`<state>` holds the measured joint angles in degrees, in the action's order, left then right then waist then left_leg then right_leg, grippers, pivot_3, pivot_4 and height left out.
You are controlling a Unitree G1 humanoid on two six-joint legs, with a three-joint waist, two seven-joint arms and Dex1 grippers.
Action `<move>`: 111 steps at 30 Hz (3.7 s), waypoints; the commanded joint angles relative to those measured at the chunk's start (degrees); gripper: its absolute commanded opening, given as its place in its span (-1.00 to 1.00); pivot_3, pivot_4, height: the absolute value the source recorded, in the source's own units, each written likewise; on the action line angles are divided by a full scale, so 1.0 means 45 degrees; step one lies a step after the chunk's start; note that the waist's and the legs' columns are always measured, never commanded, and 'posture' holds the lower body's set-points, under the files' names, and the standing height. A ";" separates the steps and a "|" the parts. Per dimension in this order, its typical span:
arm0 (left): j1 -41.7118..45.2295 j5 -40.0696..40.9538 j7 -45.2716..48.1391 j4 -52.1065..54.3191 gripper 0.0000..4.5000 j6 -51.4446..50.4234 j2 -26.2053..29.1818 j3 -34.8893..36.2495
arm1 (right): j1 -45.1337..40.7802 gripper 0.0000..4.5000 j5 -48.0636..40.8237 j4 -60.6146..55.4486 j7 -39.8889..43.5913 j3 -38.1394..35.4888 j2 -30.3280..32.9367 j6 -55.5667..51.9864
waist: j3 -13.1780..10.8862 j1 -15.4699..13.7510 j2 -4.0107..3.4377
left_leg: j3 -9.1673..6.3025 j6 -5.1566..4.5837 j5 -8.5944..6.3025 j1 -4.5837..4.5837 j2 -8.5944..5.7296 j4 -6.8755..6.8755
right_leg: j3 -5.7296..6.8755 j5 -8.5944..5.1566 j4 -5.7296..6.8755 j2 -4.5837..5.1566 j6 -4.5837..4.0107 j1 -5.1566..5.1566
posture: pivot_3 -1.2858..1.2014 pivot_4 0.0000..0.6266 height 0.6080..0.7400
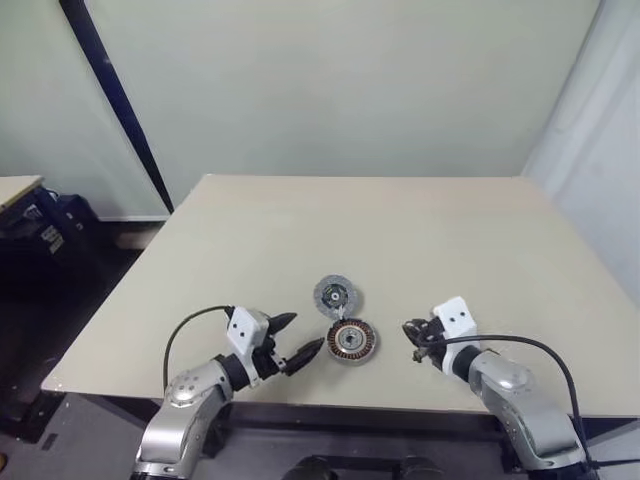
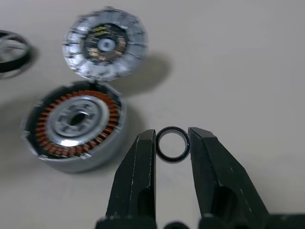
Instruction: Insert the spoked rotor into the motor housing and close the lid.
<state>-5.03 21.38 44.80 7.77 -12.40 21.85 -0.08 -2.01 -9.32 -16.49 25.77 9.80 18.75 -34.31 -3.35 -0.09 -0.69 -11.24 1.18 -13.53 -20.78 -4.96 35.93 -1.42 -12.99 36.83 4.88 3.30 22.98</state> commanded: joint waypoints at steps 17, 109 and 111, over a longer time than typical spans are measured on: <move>-0.0689 0.0290 0.0580 0.0419 1.00 0.0254 0.0265 0.0351 | -0.2751 -0.70 0.0070 0.2938 0.1698 0.1775 -0.1052 0.0743 | 0.0003 -0.0019 0.0005 | -0.0004 -0.0026 0.0016 0.0004 -0.0004 -0.0003 | 0.0000 0.0006 0.0013 -0.0005 0.0005 0.0028 | 0.03 -1.00 1.00; -0.0726 -0.0076 0.0793 -0.0282 1.00 0.1253 0.0229 -0.0112 | -0.3237 0.84 0.1127 0.3587 0.1463 0.2145 -0.2488 0.0516 | 0.0026 0.0006 0.0005 | 0.0001 -0.0027 0.0022 0.0043 -0.0006 0.0019 | -0.0010 0.0020 0.0071 -0.0016 0.0019 0.0025 | 0.03 -1.00 1.00; -0.0690 -0.0081 0.0796 -0.0319 1.00 0.1261 0.0228 -0.0118 | -0.3251 0.59 0.1186 0.3410 0.1385 0.2144 -0.2447 0.0392 | 0.0026 0.0006 0.0005 | 0.0001 -0.0027 0.0022 0.0041 -0.0006 0.0019 | -0.0010 0.0021 0.0074 -0.0015 0.0020 0.0028 | 0.03 -1.00 1.00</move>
<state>-8.94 21.10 48.08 5.97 -7.92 22.48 -0.80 -15.98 -3.25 1.84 32.40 20.44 7.83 -32.23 -3.24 -0.07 -0.67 -11.24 1.06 -13.43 -20.60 -4.99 36.02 -1.46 -12.90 37.16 4.81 3.39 23.11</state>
